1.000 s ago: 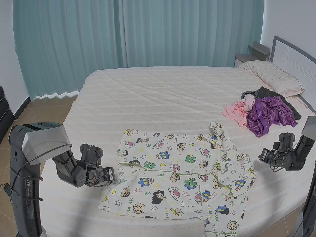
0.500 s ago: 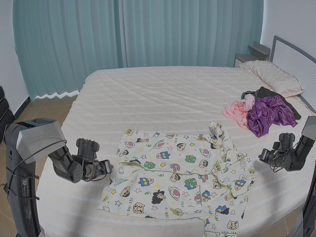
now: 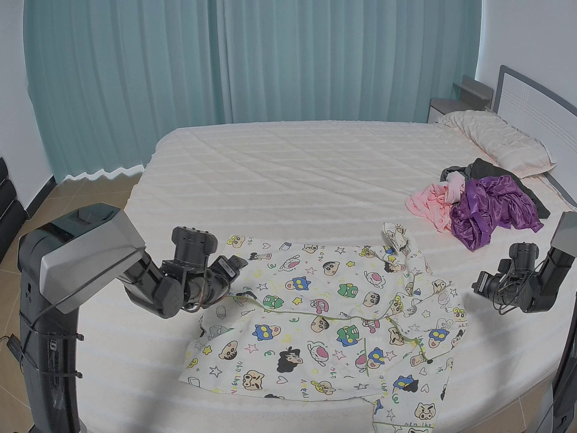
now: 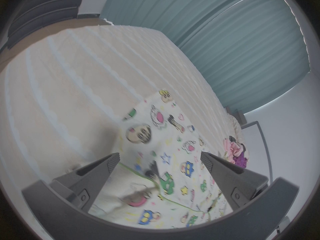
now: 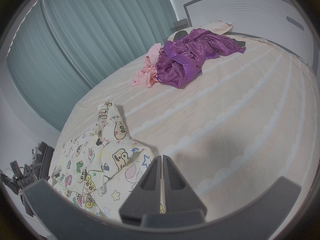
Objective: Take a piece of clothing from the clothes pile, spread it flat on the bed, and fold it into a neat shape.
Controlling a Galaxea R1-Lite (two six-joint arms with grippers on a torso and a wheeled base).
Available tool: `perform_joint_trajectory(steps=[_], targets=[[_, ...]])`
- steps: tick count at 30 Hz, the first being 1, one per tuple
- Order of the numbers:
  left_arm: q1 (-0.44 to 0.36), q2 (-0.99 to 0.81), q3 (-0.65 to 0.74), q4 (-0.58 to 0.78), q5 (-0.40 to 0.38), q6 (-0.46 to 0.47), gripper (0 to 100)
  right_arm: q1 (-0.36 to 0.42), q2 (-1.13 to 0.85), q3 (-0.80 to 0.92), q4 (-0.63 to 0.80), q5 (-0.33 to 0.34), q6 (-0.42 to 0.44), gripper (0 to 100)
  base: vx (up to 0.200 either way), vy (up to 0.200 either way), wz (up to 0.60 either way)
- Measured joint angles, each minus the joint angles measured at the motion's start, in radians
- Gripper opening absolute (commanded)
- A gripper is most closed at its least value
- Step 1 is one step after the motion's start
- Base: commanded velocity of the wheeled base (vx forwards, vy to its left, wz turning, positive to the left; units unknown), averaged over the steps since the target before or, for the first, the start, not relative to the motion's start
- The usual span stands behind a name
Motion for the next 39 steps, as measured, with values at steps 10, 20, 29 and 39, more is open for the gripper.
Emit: perform_joint_trajectory(steps=[10,20,29,39], targets=[[-0.123,0.044,-0.075,0.058,0.181,-0.038,100,0.0,0.0,0.0,-0.001,0.0,0.001,0,0.0,0.0,0.0],[-0.144,0.105,-0.15,0.118,0.241,-0.009,100,0.0,0.0,0.0,-0.001,0.001,0.001,0,0.0,0.0,0.0],[-0.12,0.153,-0.228,0.139,0.317,-0.001,0,0.0,0.0,0.0,-0.001,0.001,0.001,0,0.0,0.0,0.0],[-0.09,0.169,-0.23,0.132,0.446,-0.003,0,0.0,0.0,0.001,0.0,0.001,0.001,0,0.0,0.0,0.0]])
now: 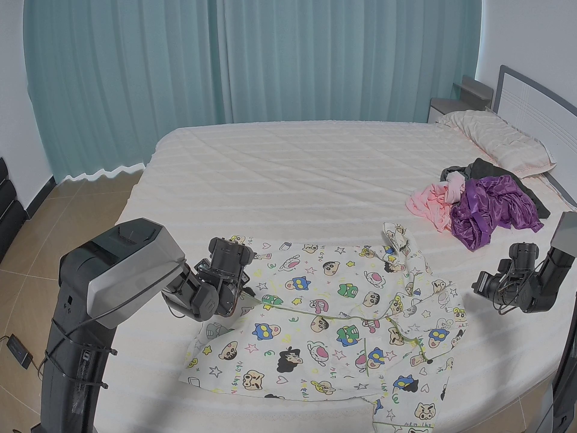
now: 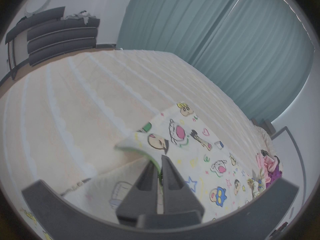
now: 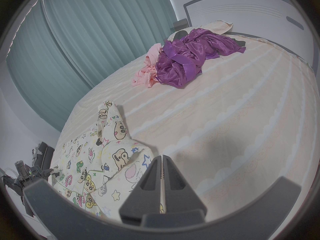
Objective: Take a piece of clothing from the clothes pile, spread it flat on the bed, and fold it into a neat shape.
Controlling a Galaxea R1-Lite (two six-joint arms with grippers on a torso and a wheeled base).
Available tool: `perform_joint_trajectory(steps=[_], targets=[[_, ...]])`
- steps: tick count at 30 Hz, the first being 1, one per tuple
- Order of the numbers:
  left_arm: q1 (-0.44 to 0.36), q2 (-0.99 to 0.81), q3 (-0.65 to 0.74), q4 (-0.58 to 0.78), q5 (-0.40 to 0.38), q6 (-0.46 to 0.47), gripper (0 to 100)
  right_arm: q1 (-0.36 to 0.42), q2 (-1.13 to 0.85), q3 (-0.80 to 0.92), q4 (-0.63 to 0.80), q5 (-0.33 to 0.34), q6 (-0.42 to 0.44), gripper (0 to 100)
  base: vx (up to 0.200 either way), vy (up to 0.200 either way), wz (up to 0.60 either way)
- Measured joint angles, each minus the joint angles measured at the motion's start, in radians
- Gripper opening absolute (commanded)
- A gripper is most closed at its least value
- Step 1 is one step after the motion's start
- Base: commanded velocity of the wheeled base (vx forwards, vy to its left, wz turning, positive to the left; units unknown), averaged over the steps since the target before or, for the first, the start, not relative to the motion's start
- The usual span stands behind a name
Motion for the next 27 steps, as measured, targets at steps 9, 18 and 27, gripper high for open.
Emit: perform_joint_trajectory(steps=[9,18,27], targets=[[-0.007,-0.02,0.036,-0.002,0.026,0.104,0,-0.001,0.0,-0.001,0.0,0.0,0.0,0,0.0,0.0,0.0],[0.005,-0.024,0.066,-0.02,0.035,0.155,100,-0.001,-0.003,0.001,0.0,0.0,0.0,0,0.0,0.0,0.0],[0.026,-0.032,0.1,-0.079,0.032,0.152,100,-0.001,-0.003,0.001,0.0,0.0,0.0,0,0.0,0.0,0.0]])
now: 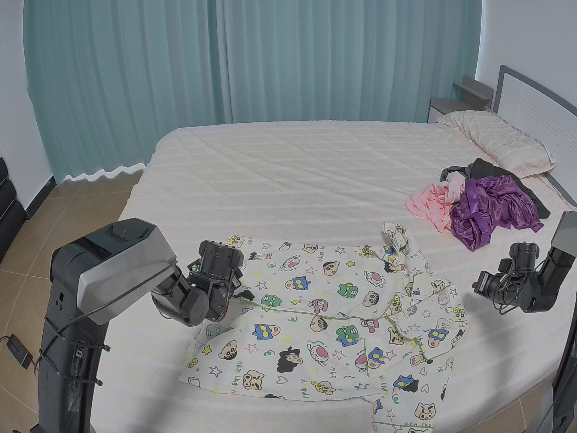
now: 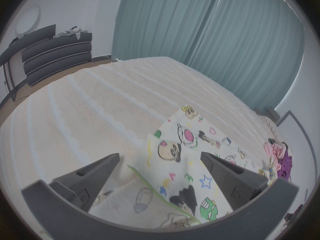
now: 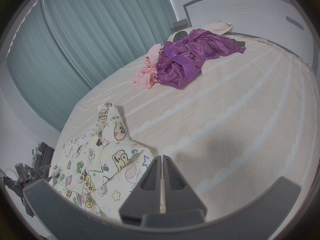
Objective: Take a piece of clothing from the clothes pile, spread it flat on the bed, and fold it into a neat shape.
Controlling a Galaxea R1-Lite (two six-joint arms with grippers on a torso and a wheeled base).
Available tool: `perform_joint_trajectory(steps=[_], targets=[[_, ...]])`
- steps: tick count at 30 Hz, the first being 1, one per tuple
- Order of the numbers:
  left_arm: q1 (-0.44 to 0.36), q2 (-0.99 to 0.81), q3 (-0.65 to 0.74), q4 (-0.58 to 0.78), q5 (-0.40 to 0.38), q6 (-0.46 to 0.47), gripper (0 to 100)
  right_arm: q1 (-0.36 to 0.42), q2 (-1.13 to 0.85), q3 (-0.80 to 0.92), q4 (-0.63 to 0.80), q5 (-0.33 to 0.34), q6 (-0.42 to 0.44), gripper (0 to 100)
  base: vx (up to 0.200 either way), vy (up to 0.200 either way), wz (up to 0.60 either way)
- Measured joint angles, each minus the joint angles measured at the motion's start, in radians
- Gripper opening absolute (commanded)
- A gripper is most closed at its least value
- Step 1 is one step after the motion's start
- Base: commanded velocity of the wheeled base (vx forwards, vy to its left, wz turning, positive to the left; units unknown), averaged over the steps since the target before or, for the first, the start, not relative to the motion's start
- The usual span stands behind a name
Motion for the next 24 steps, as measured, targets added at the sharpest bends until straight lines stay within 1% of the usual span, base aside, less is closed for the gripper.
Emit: perform_joint_trajectory(steps=[4,6,10,11,13,15,16,18,21,24], targets=[[0.023,-0.018,0.066,-0.08,-0.024,0.001,100,0.0,0.0,0.0,0.0,0.0,0.0,0,0.0,0.0,0.0],[0.03,-0.035,0.115,-0.13,-0.053,0.0,100,0.0,-0.001,0.0,0.0,0.002,0.0,0,0.0,0.0,0.0],[0.041,-0.083,0.268,-0.264,-0.132,-0.001,100,0.0,-0.003,0.0,0.0,0.006,0.0,0,0.0,0.0,0.0],[0.044,-0.1,0.333,-0.32,-0.166,0.0,100,0.0,-0.003,0.002,0.0,0.007,0.0,0,0.0,0.0,0.0],[0.042,-0.121,0.412,-0.399,-0.215,0.001,100,0.0,-0.004,0.002,0.0,0.008,0.0,0,0.0,0.0,0.0],[0.038,-0.143,0.513,-0.514,-0.284,0.008,100,0.001,-0.004,0.005,0.0,0.01,0.0,0,0.0,0.0,0.0],[0.036,-0.157,0.576,-0.59,-0.333,0.019,100,0.001,-0.005,0.006,0.0,0.01,0.0,0,0.0,0.0,0.0],[0.036,-0.172,0.653,-0.671,-0.396,0.042,100,0.001,-0.005,0.007,0.0,0.011,0.0,0,0.0,0.0,0.0],[0.033,-0.194,0.777,-0.777,-0.52,0.111,100,0.002,-0.005,0.009,0.0,0.012,0.0,0,0.0,0.0,0.0],[0.028,-0.208,0.869,-0.844,-0.618,0.229,100,0.003,-0.005,0.011,0.0,0.013,-0.001,0,0.0,0.0,0.0]])
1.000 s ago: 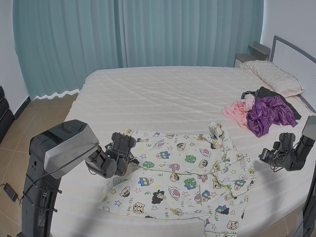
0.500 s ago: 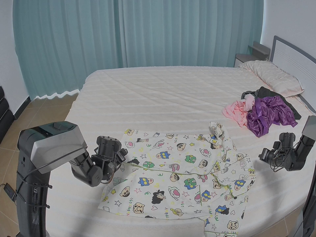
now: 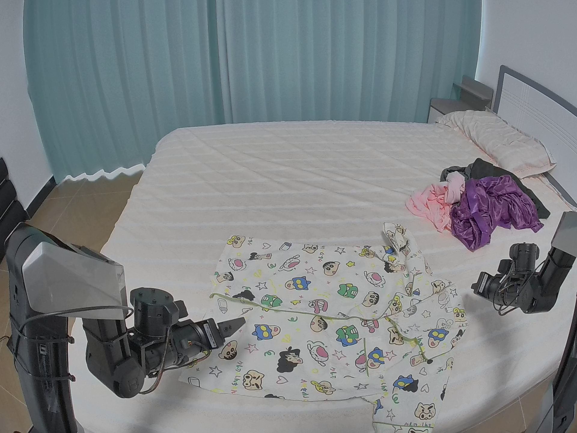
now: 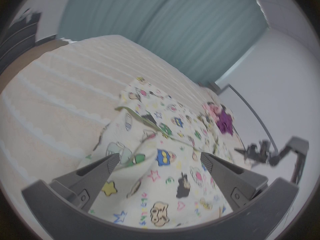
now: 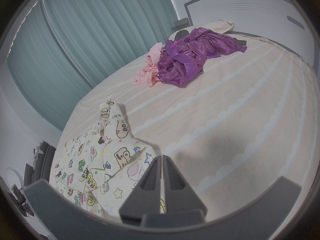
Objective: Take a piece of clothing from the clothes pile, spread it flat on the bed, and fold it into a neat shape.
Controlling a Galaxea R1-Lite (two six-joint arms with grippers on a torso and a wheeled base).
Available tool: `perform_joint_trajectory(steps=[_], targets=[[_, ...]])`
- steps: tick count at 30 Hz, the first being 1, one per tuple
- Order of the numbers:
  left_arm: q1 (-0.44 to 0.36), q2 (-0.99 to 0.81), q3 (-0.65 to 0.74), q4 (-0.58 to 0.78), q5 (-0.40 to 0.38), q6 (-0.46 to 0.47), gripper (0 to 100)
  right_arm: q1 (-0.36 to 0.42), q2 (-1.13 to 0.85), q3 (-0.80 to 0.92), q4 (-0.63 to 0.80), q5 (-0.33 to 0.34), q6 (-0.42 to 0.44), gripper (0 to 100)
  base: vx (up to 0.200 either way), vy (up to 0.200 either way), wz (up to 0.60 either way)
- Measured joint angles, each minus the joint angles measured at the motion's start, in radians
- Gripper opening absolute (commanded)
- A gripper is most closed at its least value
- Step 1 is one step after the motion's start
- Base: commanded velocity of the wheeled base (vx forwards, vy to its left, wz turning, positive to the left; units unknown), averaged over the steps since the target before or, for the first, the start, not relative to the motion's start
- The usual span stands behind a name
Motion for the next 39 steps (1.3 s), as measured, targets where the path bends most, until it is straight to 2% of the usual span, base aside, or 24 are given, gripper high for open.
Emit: perform_joint_trajectory(steps=[6,8,17,22,23,39], targets=[[0.001,0.026,0.063,-0.04,-0.03,0.155,100,0.001,0.0,0.002,0.0,0.0,0.0,0,0.0,0.0,0.0],[0.007,0.036,0.066,-0.043,-0.031,0.176,100,0.001,0.0,0.003,0.0,0.001,0.0,0,0.0,0.0,0.0],[0.039,0.08,0.065,-0.047,-0.038,0.198,100,0.002,0.0,0.004,0.0,0.002,-0.002,0,0.0,0.0,0.0],[0.047,0.095,0.065,-0.048,-0.071,0.199,100,0.002,0.0,0.004,0.0,0.002,-0.002,0,0.0,0.0,0.0],[0.049,0.098,0.065,-0.048,-0.072,0.199,0,0.002,0.0,0.004,0.0,0.002,-0.002,0,0.0,0.0,0.0],[0.031,0.133,0.073,-0.069,-0.068,0.194,0,0.002,0.0,0.004,0.0,0.009,-0.002,0,0.0,0.0,0.0]])
